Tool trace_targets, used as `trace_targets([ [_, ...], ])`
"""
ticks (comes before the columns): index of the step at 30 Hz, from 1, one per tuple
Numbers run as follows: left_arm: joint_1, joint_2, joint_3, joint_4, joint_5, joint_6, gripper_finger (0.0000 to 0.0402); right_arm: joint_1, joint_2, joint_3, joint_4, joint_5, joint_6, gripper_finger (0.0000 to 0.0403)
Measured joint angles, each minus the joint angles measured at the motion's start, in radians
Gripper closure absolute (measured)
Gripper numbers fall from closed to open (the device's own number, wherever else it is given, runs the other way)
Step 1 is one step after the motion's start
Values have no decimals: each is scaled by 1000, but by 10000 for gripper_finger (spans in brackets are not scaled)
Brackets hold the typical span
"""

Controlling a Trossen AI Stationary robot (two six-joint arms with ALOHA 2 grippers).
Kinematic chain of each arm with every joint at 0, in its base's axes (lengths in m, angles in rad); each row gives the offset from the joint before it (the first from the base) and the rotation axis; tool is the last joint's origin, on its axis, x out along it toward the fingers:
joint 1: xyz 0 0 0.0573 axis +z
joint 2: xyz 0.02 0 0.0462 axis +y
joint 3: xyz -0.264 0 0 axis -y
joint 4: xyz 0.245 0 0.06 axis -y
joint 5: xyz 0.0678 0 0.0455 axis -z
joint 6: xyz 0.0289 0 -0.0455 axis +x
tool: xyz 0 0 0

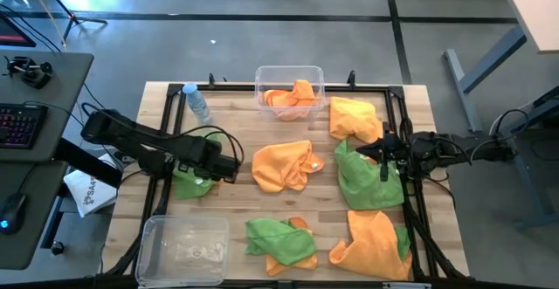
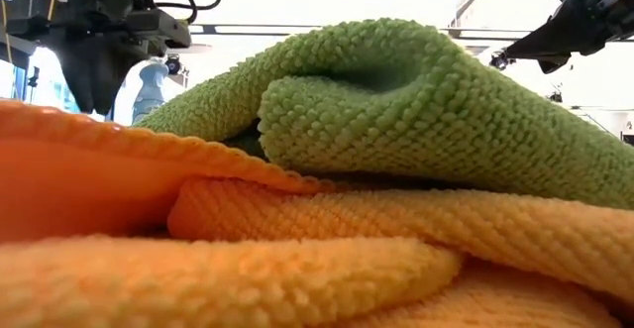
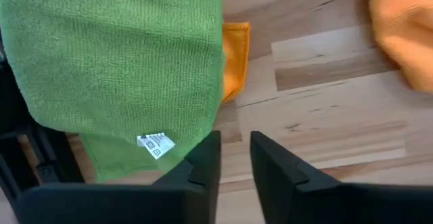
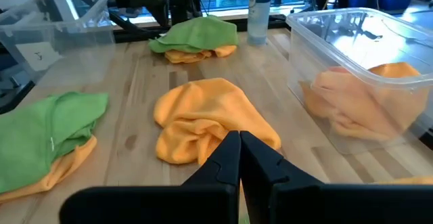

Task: Sort microfiber towel by color & place in baskets
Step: Put the green towel into the bottom transparent bin

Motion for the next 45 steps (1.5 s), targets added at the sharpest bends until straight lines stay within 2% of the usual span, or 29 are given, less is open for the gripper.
trace_targets([
  [4,0,27,0,0,43,27,278,-2,0,0,-1,-10,0,403],
  [8,-1,59,0,-4,64,-8,254,-2,0,0,-3,-10,0,403],
  [21,-1,239,0,-26,107,39,252,-2,0,0,-4,-10,22,403],
  [28,-1,293,0,-69,142,47,254,-2,0,0,-4,-2,43,403],
  [32,-1,294,0,-112,160,48,282,-2,1,0,-4,-1,45,403],
  [38,-1,262,1,-141,160,72,385,-2,2,0,-3,-1,44,403],
  [45,-6,183,26,-156,97,92,399,-2,2,0,-3,14,45,403],
])
